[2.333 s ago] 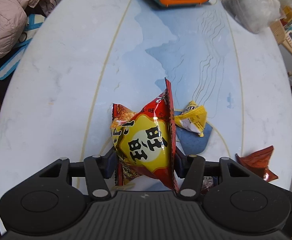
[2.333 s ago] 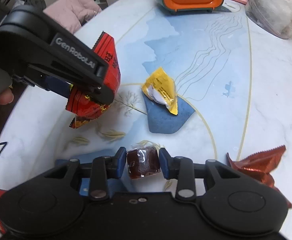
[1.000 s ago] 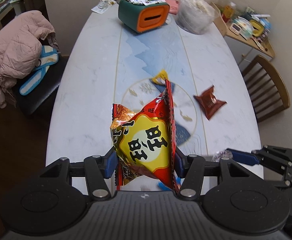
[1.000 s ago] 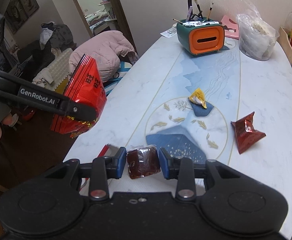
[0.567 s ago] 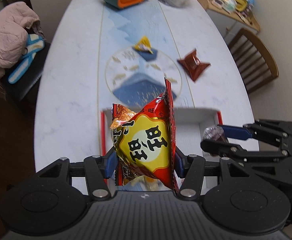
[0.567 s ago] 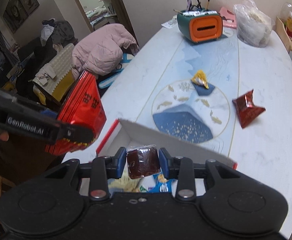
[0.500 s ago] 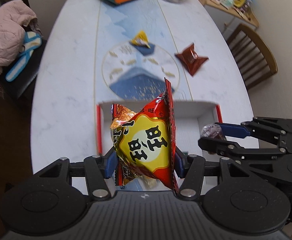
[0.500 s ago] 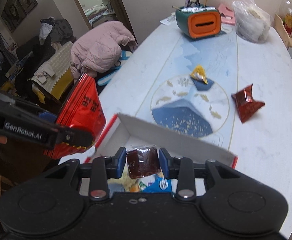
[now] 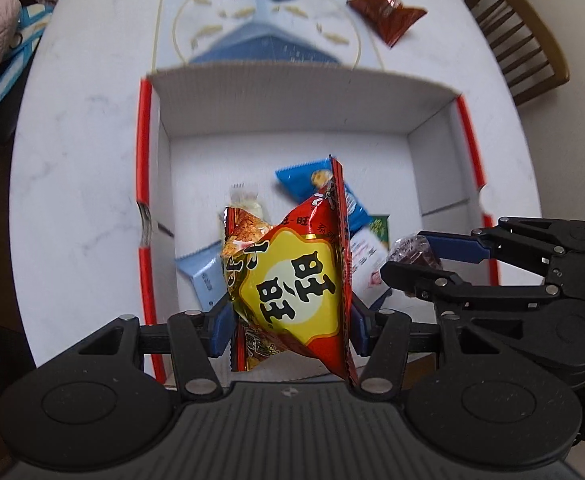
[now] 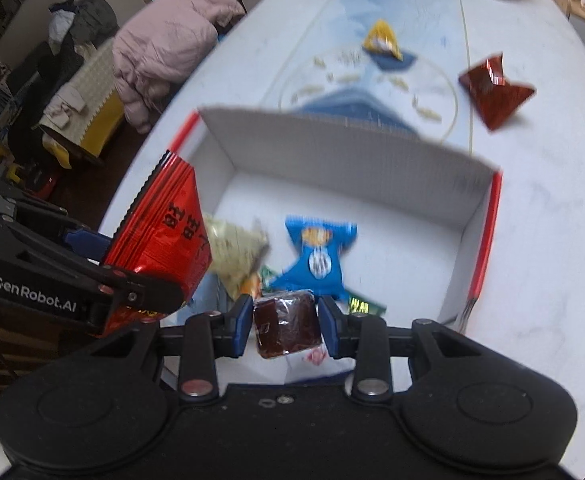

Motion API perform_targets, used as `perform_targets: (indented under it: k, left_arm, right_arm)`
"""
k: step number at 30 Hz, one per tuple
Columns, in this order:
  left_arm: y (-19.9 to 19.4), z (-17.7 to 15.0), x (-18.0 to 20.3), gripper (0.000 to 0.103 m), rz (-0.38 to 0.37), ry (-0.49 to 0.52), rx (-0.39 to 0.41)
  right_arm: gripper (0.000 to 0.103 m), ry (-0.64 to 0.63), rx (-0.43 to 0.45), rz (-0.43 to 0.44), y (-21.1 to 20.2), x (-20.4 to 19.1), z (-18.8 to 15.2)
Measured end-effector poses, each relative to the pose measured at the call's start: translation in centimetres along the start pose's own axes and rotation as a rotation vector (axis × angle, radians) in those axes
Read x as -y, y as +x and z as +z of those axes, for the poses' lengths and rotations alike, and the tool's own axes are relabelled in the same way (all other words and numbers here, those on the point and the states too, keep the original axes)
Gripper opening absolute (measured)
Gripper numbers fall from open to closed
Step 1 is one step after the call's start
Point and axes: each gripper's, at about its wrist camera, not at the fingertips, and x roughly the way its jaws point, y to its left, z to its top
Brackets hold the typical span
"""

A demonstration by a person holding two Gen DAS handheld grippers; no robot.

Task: Organize snacks
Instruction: 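Carry the chip bag and brown candy over the white box and lower them, then open both grippers to drop the chip bag and candy into the box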

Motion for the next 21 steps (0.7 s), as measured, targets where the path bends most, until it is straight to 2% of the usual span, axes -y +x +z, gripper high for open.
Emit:
perform_targets:
  k: [10,21]
  left_arm:
    - [3.6,-0.5,-0.7,0.055,0.041,-0.021,-0.040]
    - [5.1,-0.9,-0.3,0.056,0.099,0.005,-0.024]
  right_arm:
    - [0.034,0.004,-0.051,-0.050,3.2,0.4,-1.9]
    - [0.034,0.015,-0.071,-0.049,4.5,0.3,-3.2]
